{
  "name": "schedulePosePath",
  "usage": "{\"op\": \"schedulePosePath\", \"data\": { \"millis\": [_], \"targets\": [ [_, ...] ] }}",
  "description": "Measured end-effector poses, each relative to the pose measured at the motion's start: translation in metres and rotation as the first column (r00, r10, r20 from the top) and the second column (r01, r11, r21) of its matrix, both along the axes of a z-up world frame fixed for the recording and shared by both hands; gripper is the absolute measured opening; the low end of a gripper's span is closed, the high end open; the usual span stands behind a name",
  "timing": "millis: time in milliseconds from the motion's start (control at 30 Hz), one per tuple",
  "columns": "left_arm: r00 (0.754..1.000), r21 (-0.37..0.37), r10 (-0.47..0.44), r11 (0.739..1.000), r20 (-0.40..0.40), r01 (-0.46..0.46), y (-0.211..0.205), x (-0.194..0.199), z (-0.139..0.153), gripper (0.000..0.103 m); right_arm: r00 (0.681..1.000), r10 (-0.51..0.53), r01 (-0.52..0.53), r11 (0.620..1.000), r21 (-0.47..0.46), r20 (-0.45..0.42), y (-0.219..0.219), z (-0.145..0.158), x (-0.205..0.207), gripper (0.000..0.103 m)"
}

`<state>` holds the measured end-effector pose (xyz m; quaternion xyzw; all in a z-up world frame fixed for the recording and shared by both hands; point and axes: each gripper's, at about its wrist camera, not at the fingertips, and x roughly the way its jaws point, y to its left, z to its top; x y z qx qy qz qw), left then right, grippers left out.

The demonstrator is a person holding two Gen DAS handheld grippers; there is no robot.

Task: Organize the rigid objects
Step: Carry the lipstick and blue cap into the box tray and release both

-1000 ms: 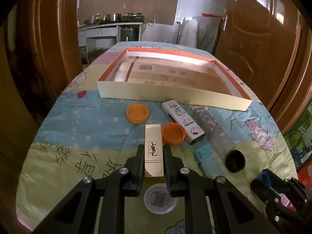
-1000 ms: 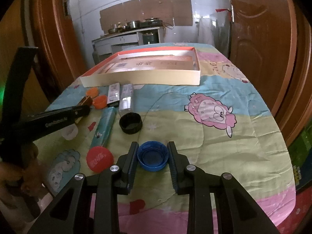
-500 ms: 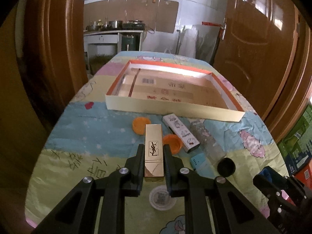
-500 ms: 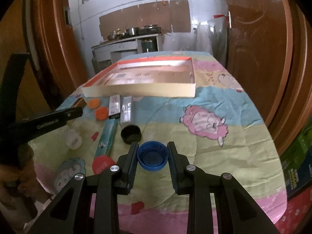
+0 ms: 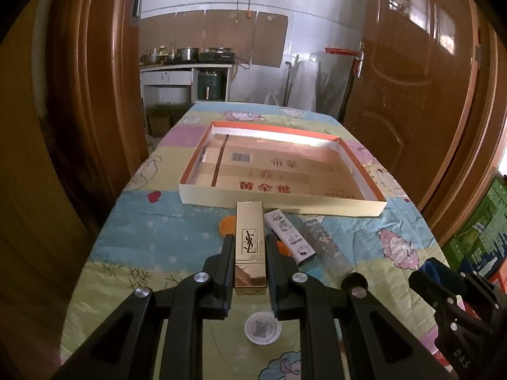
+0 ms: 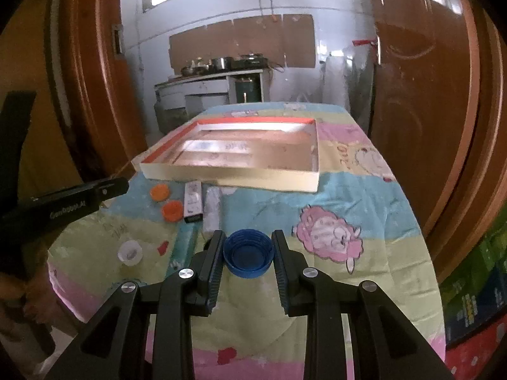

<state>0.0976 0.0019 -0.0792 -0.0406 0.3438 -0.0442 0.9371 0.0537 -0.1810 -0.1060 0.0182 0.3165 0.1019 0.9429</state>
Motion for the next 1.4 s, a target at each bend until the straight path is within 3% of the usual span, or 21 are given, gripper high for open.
{"op": "schedulePosePath", "data": {
  "millis": [567, 767, 1400],
  "targets": [
    [0.999, 0.017, -0.028, 0.999, 0.032, 0.027, 0.003, 0.026, 0.04, 0.018, 0.996, 0.07, -0.069, 0.998, -0.011, 0.061, 0.002, 0.044, 0.051, 0.03],
    [0.998, 0.009, -0.058, 0.998, -0.003, 0.058, 0.001, 0.053, 0.049, 0.018, 0.994, 0.092, -0.092, 0.996, -0.008, 0.055, -0.003, 0.059, 0.082, 0.03],
    [0.984, -0.012, -0.08, 0.997, -0.16, 0.079, -0.004, 0.173, 0.038, 0.018, 0.989, 0.112, -0.104, 0.991, 0.082, -0.097, -0.01, 0.061, 0.221, 0.03]
  ]
}}
